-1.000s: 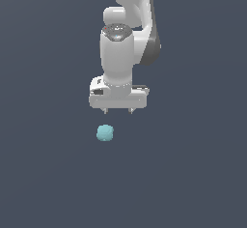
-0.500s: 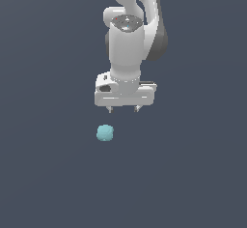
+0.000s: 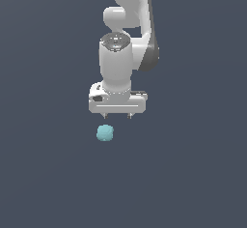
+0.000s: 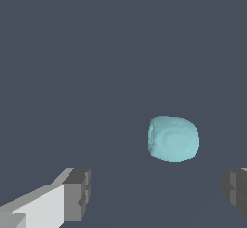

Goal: Pick up the object and move it to a goal position.

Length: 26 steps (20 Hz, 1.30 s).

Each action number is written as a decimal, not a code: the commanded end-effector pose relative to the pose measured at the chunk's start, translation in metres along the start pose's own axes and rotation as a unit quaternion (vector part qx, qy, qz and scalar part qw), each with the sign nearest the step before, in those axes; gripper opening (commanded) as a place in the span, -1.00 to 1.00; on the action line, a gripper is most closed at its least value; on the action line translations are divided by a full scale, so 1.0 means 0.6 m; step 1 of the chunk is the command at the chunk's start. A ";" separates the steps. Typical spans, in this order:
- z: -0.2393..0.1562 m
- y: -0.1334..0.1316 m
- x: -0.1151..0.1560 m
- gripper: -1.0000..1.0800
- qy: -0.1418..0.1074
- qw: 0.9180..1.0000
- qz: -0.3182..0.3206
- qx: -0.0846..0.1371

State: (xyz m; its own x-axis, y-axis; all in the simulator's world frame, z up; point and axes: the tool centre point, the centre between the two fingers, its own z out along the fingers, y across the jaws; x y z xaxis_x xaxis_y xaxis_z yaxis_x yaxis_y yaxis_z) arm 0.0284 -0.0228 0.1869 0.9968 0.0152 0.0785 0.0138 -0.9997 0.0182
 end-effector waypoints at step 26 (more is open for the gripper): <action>0.201 0.107 -0.020 0.92 -0.040 0.998 0.046 0.007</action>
State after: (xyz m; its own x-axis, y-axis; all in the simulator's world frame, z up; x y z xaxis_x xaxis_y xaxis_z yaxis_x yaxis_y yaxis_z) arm 0.0277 -0.0892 0.0752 0.9970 -0.0778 0.0016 -0.0778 -0.9970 0.0004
